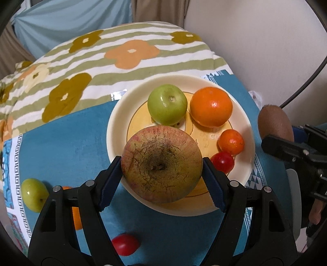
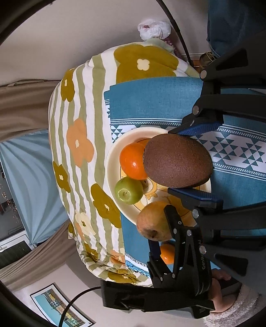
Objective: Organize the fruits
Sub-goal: 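Carry the apple and kiwi to the duck plate and release both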
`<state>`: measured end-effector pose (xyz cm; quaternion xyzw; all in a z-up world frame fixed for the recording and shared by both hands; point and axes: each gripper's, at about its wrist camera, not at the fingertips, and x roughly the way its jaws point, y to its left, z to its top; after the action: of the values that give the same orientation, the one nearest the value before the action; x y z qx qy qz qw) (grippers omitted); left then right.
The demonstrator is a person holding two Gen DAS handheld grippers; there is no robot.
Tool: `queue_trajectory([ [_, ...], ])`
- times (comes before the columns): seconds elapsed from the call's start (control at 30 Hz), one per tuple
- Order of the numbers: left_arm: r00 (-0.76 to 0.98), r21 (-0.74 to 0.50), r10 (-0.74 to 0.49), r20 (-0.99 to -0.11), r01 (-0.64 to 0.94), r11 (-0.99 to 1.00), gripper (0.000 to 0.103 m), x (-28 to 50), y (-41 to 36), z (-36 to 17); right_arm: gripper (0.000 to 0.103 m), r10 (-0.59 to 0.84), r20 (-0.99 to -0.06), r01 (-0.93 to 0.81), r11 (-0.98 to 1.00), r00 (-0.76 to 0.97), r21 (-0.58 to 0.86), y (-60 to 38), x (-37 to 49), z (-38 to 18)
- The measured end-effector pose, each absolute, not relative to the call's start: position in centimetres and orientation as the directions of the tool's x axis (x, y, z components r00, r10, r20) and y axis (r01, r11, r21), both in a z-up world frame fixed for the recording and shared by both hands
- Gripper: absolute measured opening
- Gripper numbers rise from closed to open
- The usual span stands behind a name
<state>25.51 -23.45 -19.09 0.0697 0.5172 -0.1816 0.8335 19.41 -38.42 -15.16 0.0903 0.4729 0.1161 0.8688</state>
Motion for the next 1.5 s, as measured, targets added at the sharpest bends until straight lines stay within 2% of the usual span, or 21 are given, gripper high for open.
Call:
queue_trajectory([
  [0.17, 0.404, -0.081, -0.248, -0.881, 0.388, 0.918, 0.084, 25.3, -23.6, -18.7, 0.043, 0.286, -0.798, -0.122, 0.957, 0.531, 0.261, -38.6, 19.7, -15.1],
  [0.23, 0.432, -0.079, -0.258, -0.864, 0.39, 0.917, 0.103, 25.1, -23.4, -17.8, 0.043, 0.285, -0.796, -0.124, 0.958, 0.534, 0.259, -38.5, 19.8, -14.9],
  [0.47, 0.477, -0.053, -0.246, -0.844, 0.382, 0.922, 0.103, 24.3, -21.6, -15.6, 0.043, 0.293, -0.789, -0.145, 0.956, 0.541, 0.256, -37.9, 20.2, -14.1],
  [0.8, 0.502, -0.053, -0.186, -0.845, 0.269, 0.962, 0.103, 22.1, -17.2, -14.3, 0.044, 0.351, -0.805, -0.25, 0.933, 0.478, 0.258, -35.6, 21.7, -15.0],
  [1.07, 0.492, -0.058, -0.133, -0.86, 0.163, 0.985, 0.103, 20.7, -14.3, -15.0, 0.044, 0.367, -0.83, -0.33, 0.914, 0.419, 0.237, -33.7, 23.2, -17.1],
  [1.33, 0.478, -0.039, -0.097, -0.873, 0.13, 0.991, 0.103, 20.1, -13.8, -16.0, 0.044, 0.364, -0.839, -0.34, 0.911, 0.404, 0.232, -33.6, 23.2, -17.8],
  [1.4, 0.483, -0.038, -0.094, -0.87, 0.126, 0.991, 0.103, 19.8, -13.8, -15.8, 0.046, 0.375, -0.839, -0.347, 0.906, 0.395, 0.242, -33.6, 23.1, -17.9],
  [1.5, 0.492, -0.04, -0.094, -0.866, 0.121, 0.992, 0.103, 19.5, -13.6, -15.3, 0.067, 0.404, -0.816, -0.345, 0.899, 0.414, 0.27, -34.2, 22.8, -17.2],
])
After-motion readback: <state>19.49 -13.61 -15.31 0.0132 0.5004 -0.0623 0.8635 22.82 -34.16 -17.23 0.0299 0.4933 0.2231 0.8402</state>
